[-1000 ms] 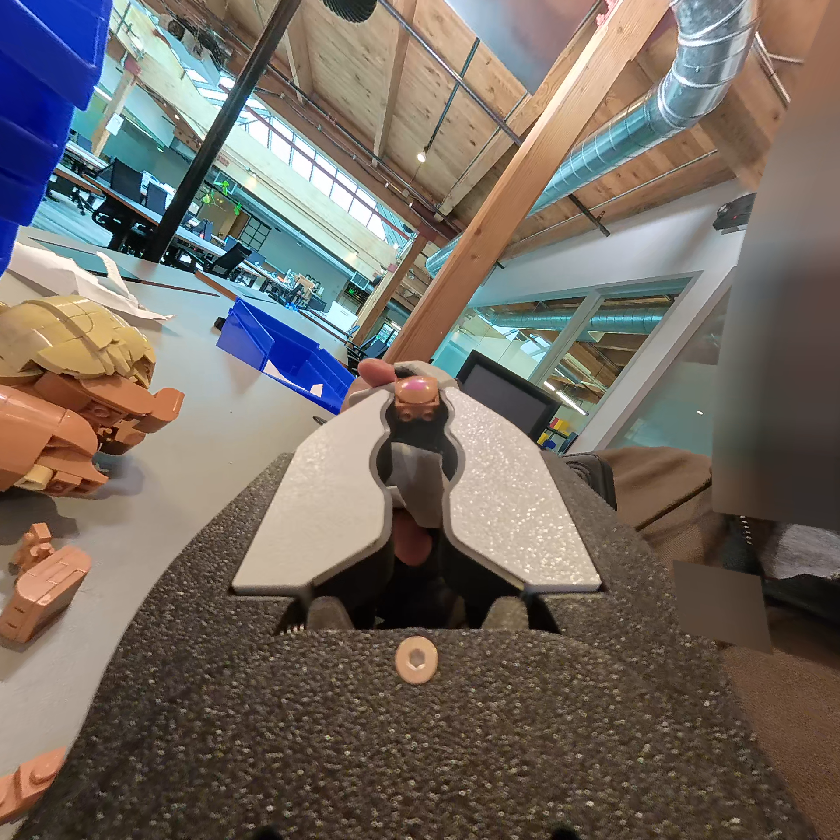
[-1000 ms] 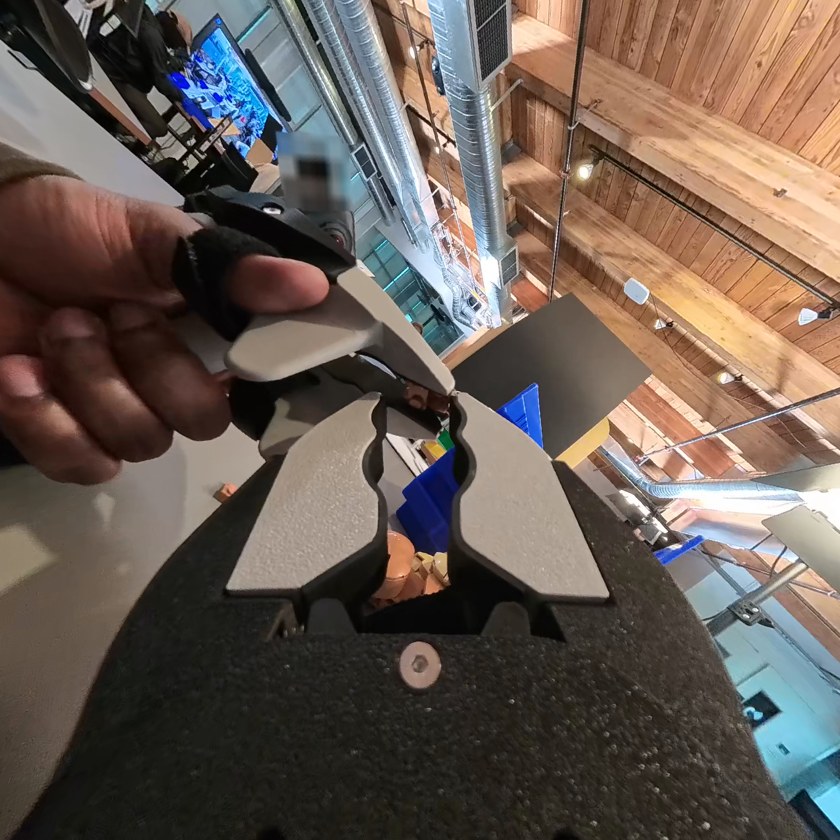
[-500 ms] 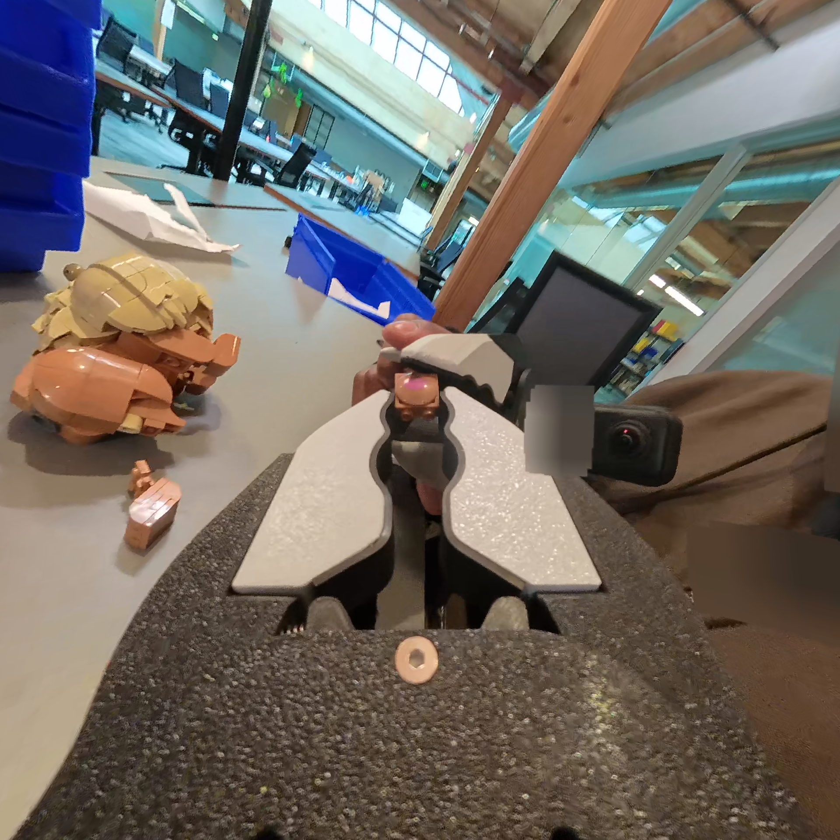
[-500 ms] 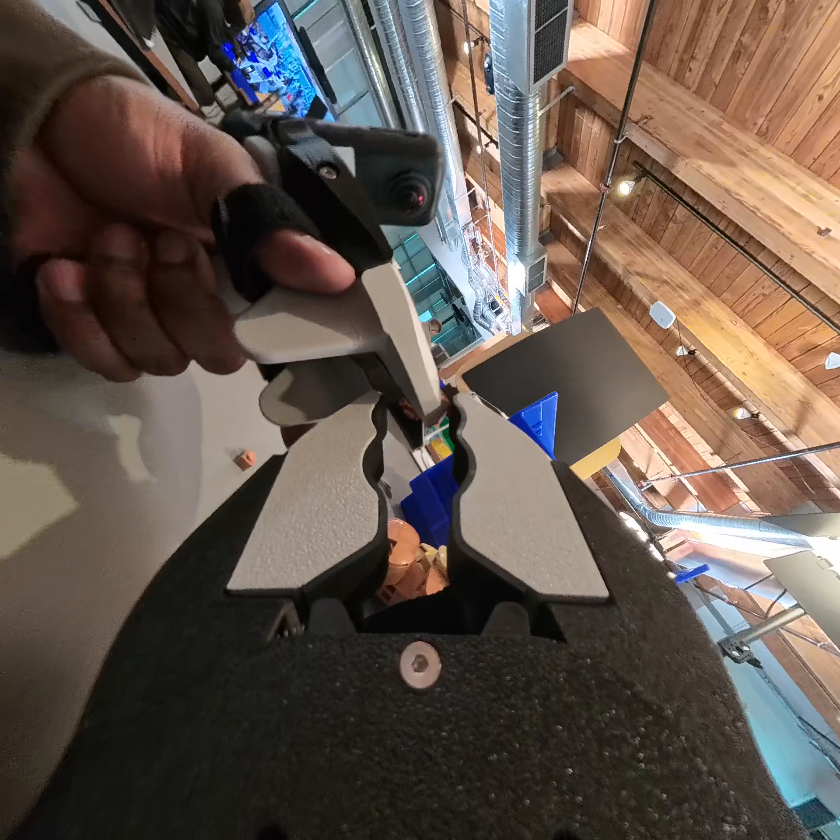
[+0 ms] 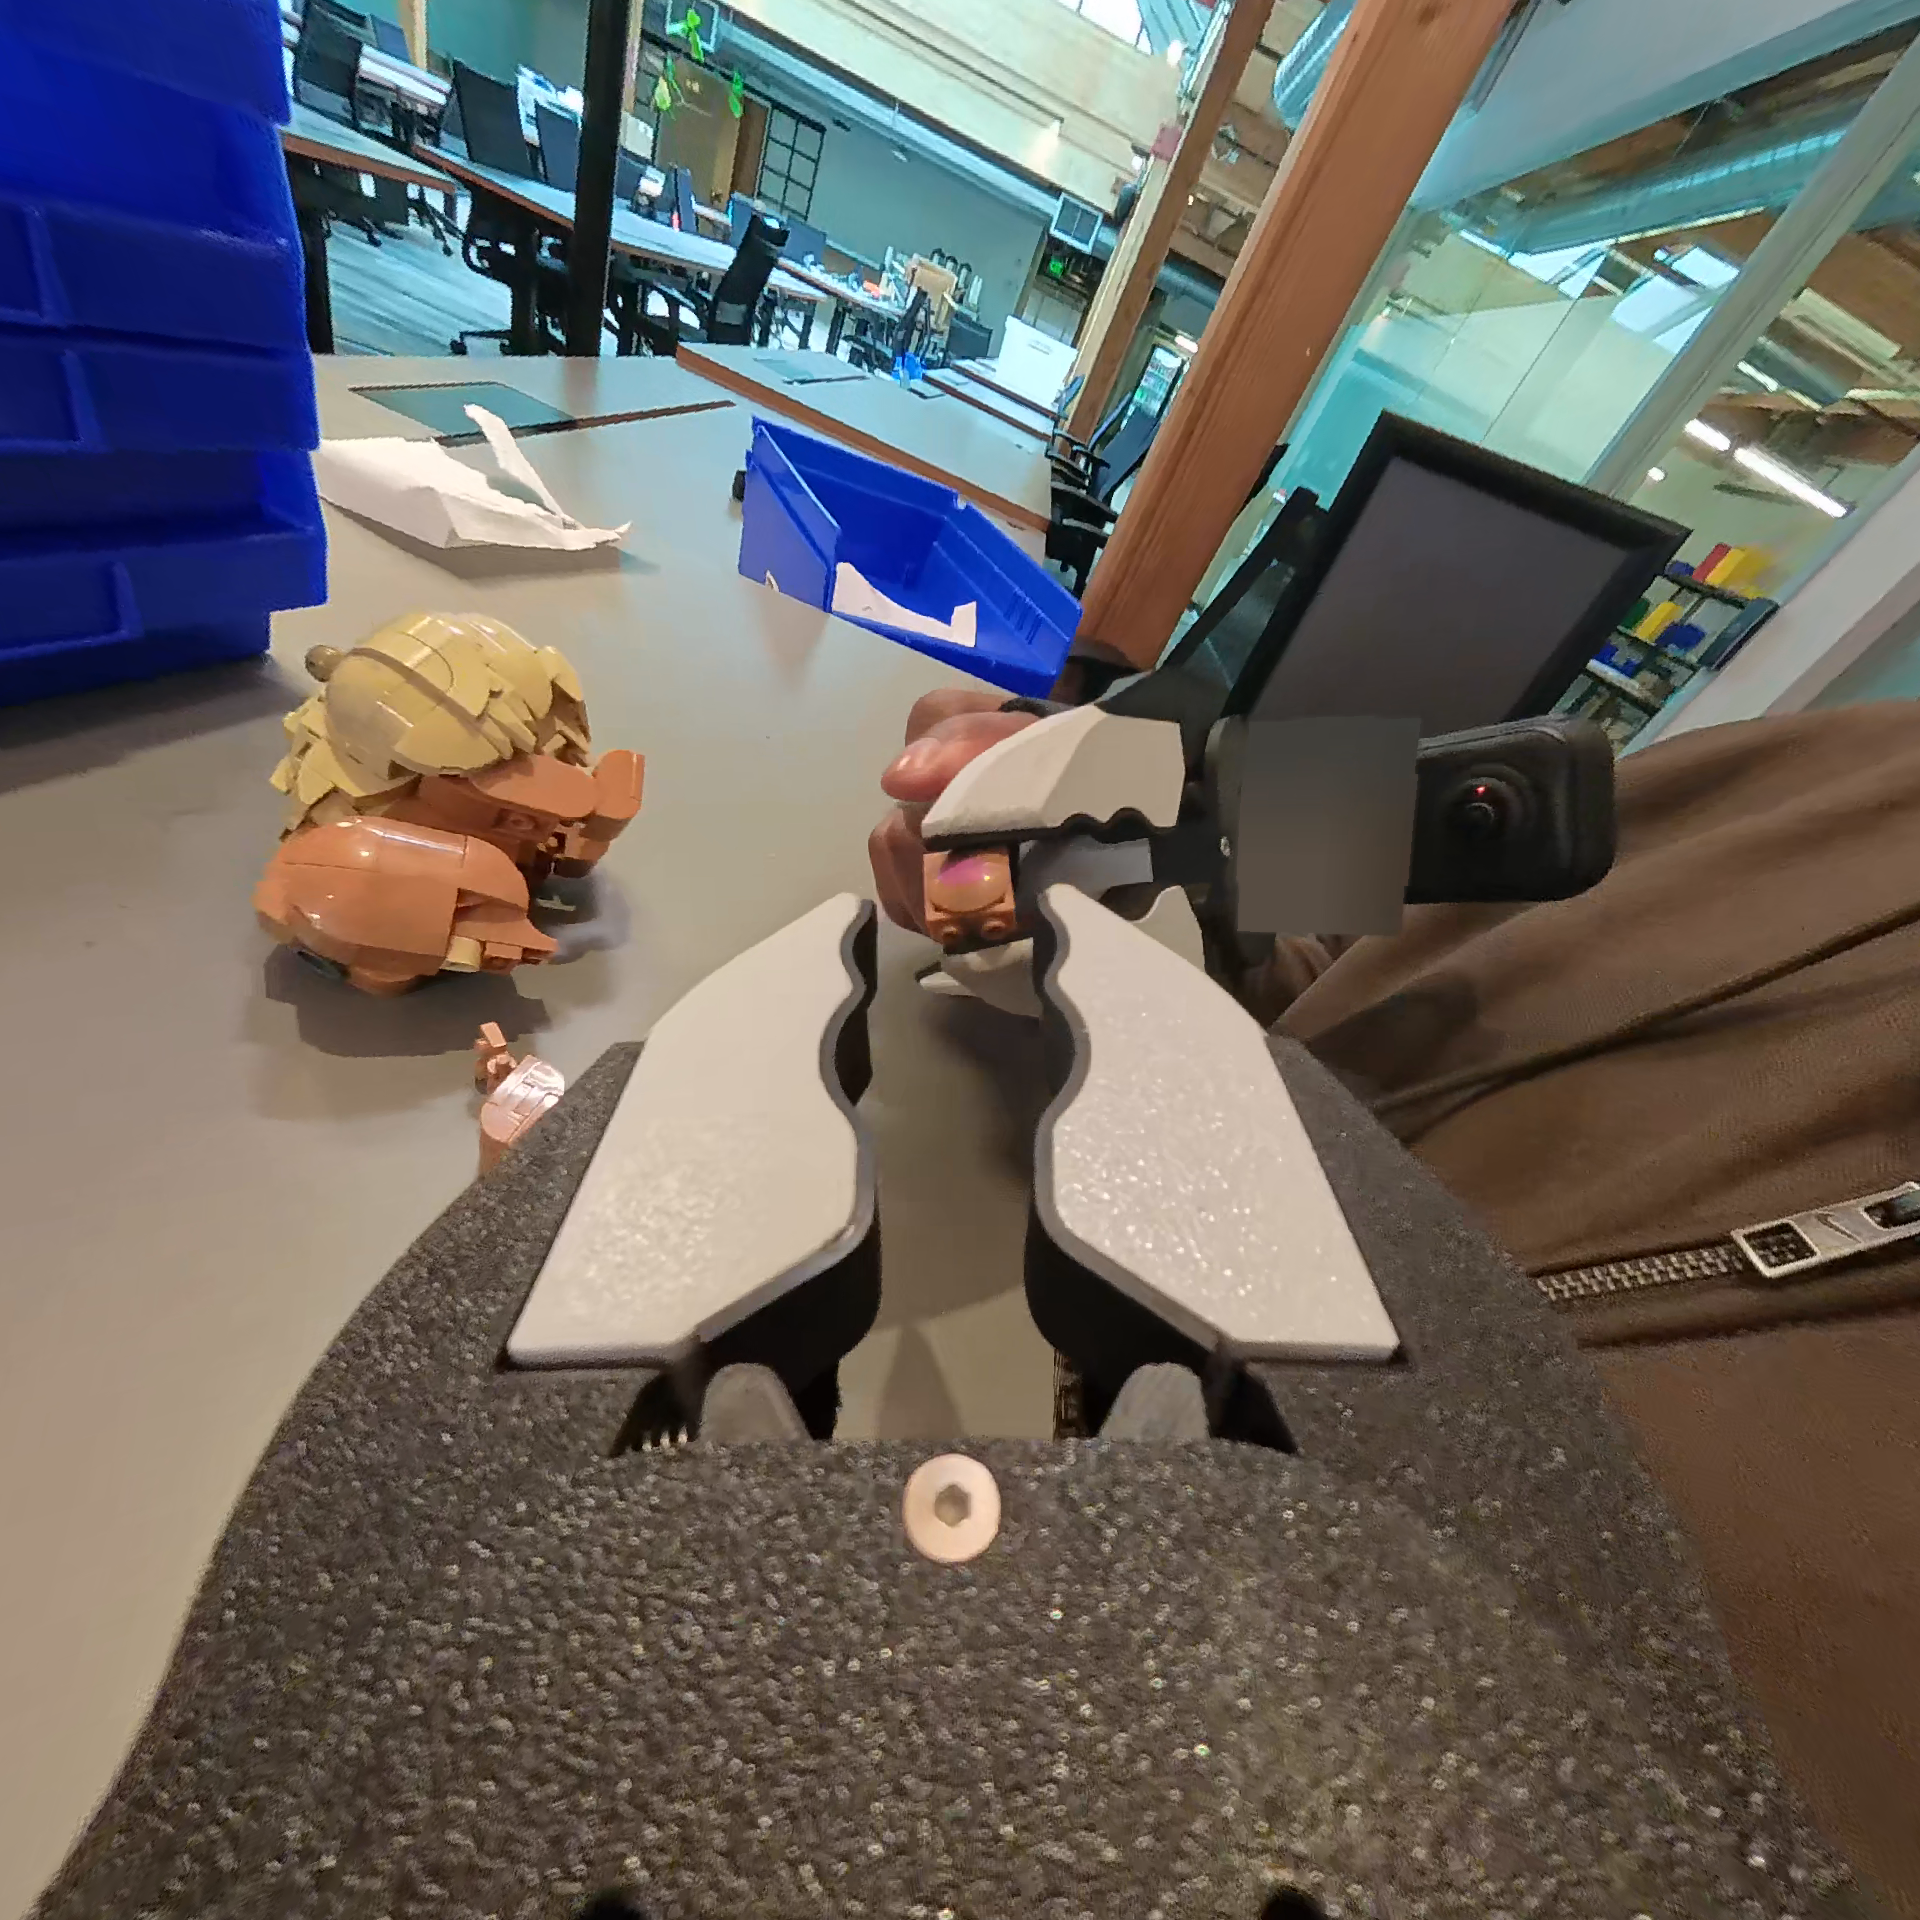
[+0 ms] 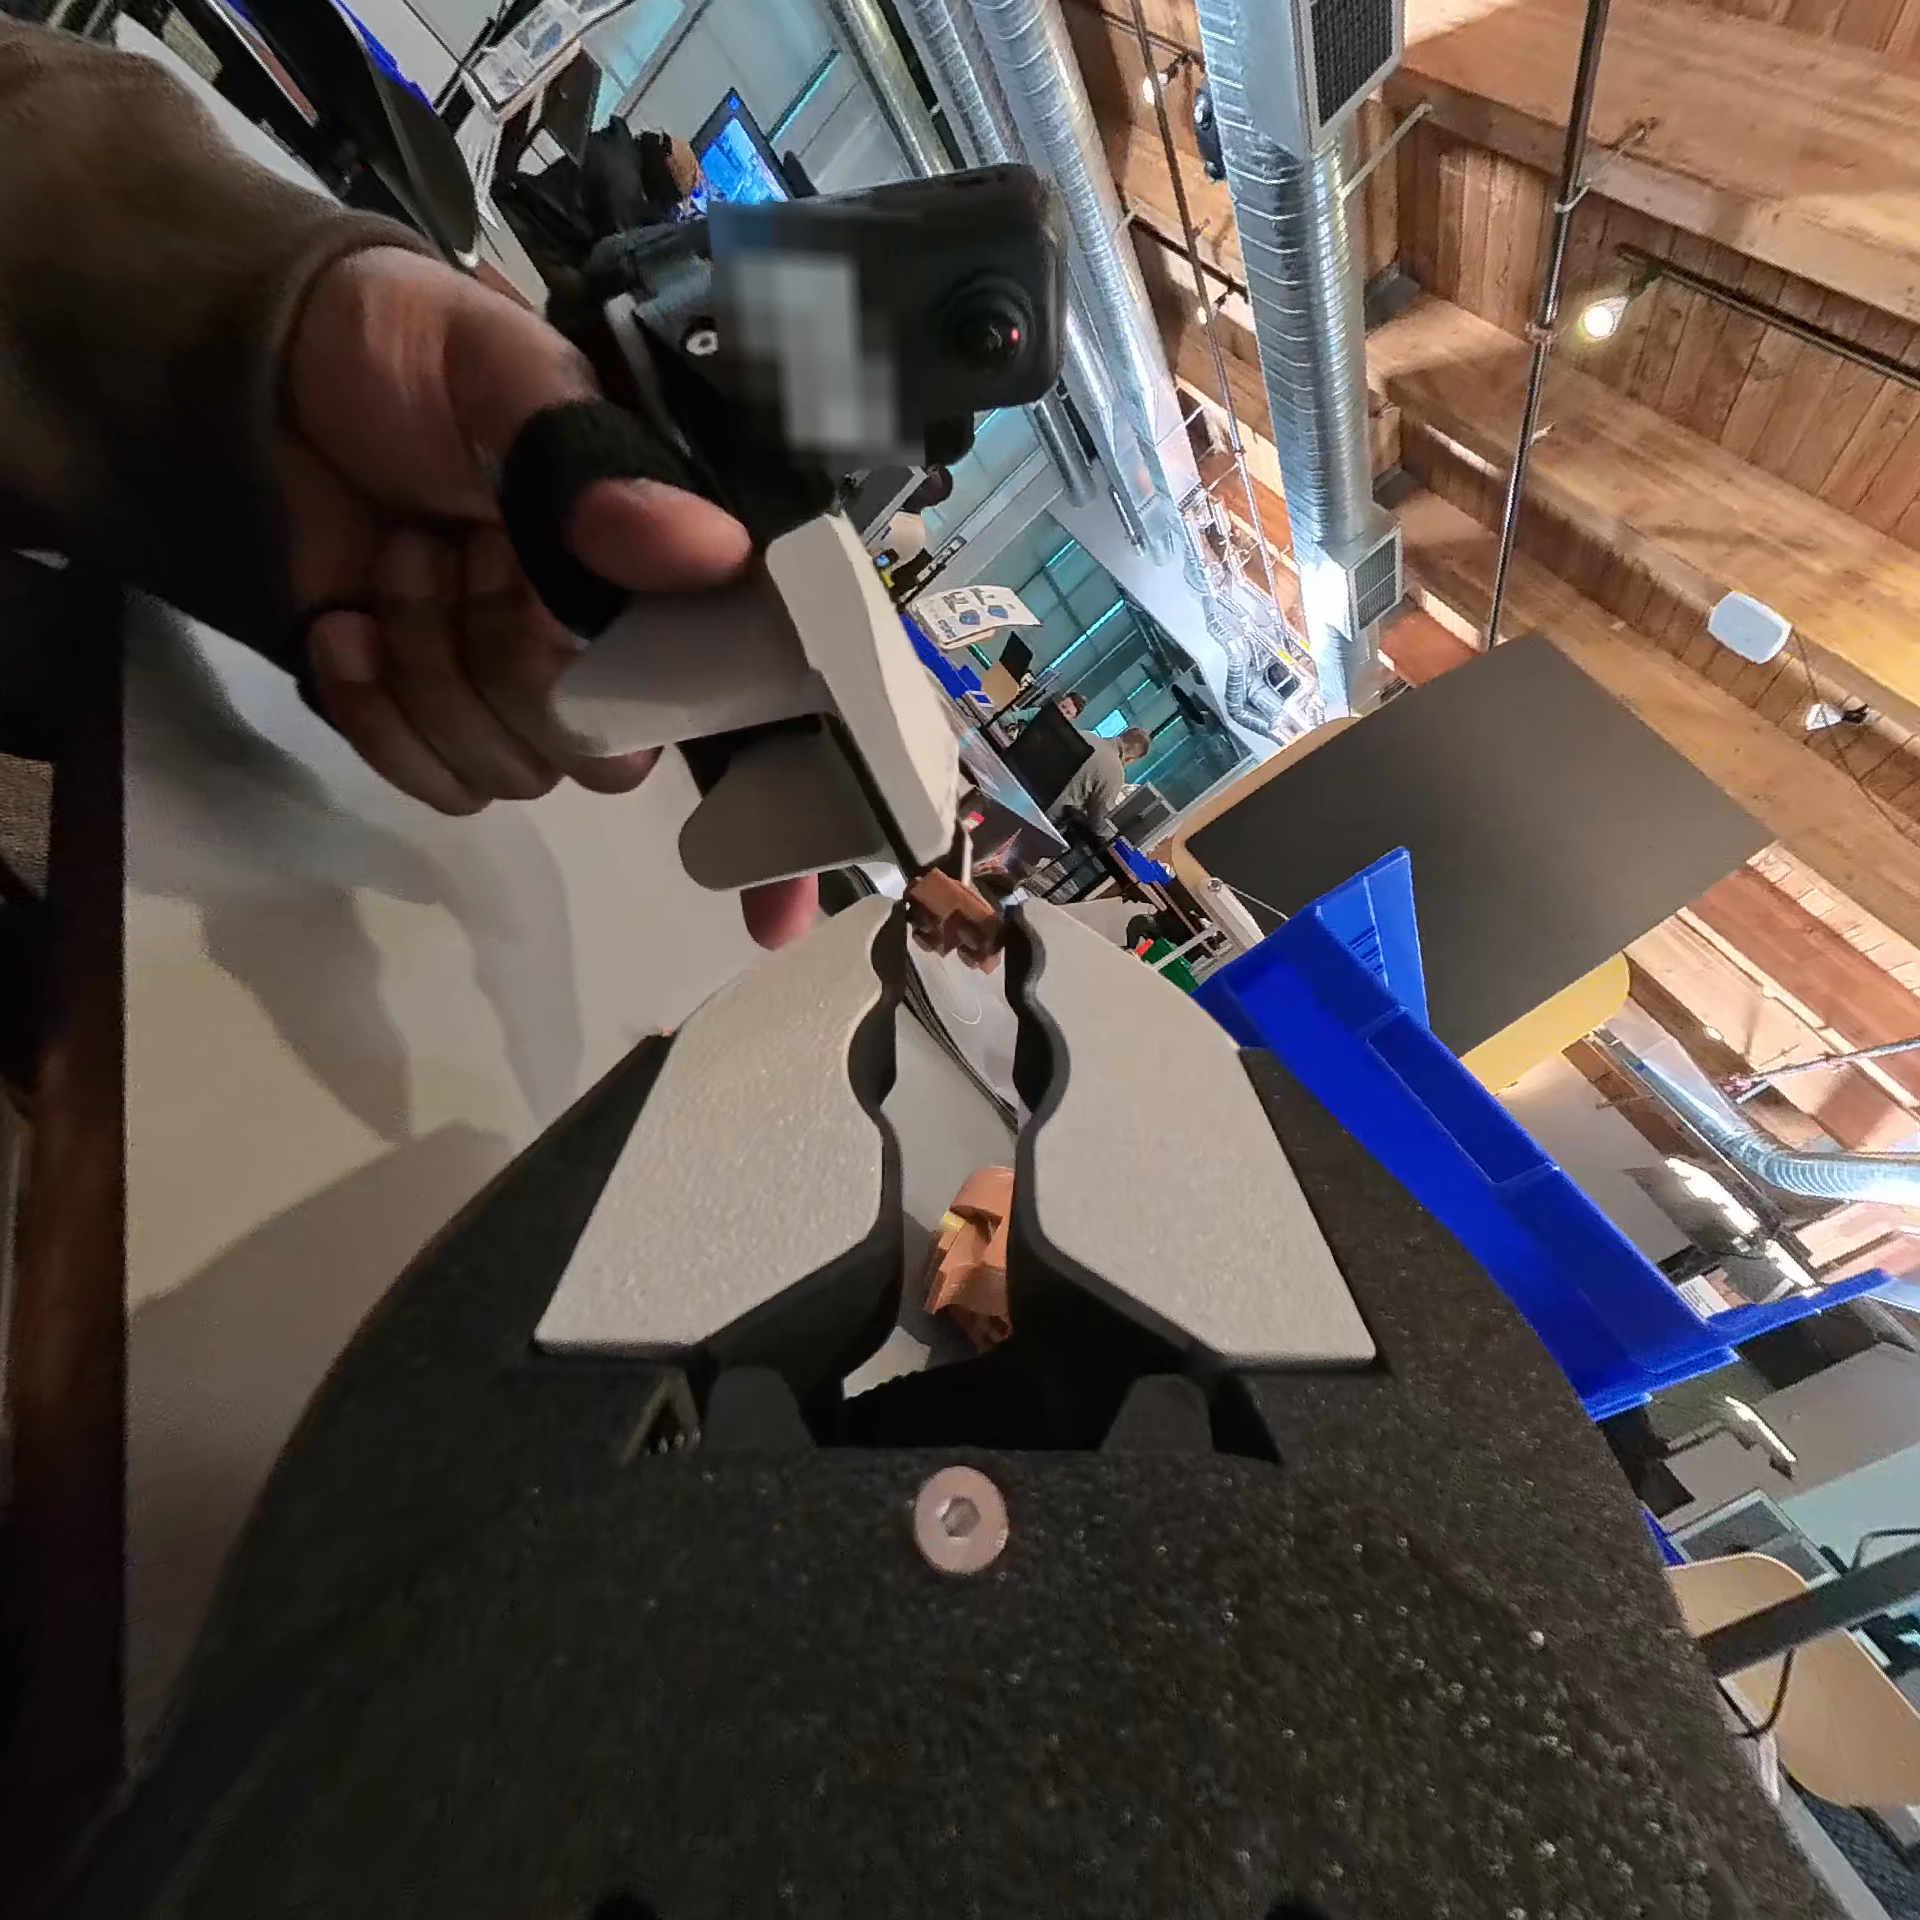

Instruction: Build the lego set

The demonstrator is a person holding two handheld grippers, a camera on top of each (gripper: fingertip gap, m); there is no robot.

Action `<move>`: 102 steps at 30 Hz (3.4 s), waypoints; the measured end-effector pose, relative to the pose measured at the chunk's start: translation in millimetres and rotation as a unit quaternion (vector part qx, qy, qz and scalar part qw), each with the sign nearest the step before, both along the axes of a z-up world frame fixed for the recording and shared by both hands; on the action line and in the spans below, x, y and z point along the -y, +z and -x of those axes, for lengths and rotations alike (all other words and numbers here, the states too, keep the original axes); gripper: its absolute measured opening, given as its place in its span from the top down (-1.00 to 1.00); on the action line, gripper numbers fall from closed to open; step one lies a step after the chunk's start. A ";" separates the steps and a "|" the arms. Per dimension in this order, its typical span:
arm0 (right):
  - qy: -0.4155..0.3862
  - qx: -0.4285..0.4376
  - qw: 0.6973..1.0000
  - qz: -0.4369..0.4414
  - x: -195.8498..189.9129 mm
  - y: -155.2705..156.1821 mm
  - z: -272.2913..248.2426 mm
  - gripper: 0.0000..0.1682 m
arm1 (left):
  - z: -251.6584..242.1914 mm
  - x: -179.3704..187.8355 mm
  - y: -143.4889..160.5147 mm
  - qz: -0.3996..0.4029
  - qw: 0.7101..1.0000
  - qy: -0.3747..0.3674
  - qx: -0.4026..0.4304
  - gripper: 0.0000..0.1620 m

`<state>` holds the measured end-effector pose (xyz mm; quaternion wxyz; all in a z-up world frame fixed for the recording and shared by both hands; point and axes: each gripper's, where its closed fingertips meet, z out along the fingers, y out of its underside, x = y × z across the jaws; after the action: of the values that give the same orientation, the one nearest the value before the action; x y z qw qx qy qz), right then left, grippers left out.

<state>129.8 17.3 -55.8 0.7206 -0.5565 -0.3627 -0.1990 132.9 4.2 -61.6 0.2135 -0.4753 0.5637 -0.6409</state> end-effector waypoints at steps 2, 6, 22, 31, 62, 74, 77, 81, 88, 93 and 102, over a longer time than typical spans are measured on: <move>0.001 0.005 1.000 0.003 -0.4 -1.8 1.3 0.79 | 1.5 2.2 -1.8 0.000 1.000 -0.016 -0.010 0.65; 0.004 0.015 1.000 0.002 -0.1 -3.1 4.2 0.79 | 3.0 7.3 -2.7 0.012 0.999 -0.044 -0.013 0.73; -0.168 0.227 0.956 -0.076 -15.6 -10.9 -18.0 0.68 | -3.7 5.3 -13.3 0.031 0.997 -0.013 -0.063 0.81; -0.221 0.271 0.927 -0.134 -11.3 2.7 -24.0 0.68 | -6.7 11.9 -7.7 0.198 0.977 -0.007 -0.079 0.80; -0.206 0.227 0.952 -0.022 -25.5 -22.9 -37.4 0.81 | -9.1 -3.8 -21.9 -0.117 0.989 0.088 -0.008 0.70; -0.212 0.225 0.951 -0.014 -26.7 -26.7 -39.9 0.79 | -21.3 -3.1 -29.0 -0.192 0.974 0.119 0.013 0.91; -0.211 0.230 0.950 -0.015 -26.7 -27.6 -38.6 0.79 | -21.5 -0.8 -29.9 -0.160 0.981 0.110 0.002 0.92; -0.206 0.228 0.951 -0.016 -26.2 -27.6 -37.6 0.82 | -20.1 -2.0 -27.6 -0.153 0.982 0.114 0.004 1.00; -0.201 0.208 0.957 -0.012 -25.3 -26.3 -38.9 0.86 | -21.6 -0.7 -31.1 -0.178 0.977 0.119 -0.001 1.00; -0.179 0.112 0.977 0.023 -17.5 -21.1 -55.5 0.77 | -20.7 -10.7 -28.6 -0.156 0.979 0.132 -0.004 0.96; -0.131 -0.071 0.967 0.208 16.6 -49.0 -122.6 0.76 | -18.2 -32.6 -54.5 -0.192 0.969 0.128 -0.089 0.76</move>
<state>252.4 0.7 -104.8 0.5806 -0.7493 -0.2679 -0.1722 151.2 36.8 -116.1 0.3296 -0.5488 0.6275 -0.4432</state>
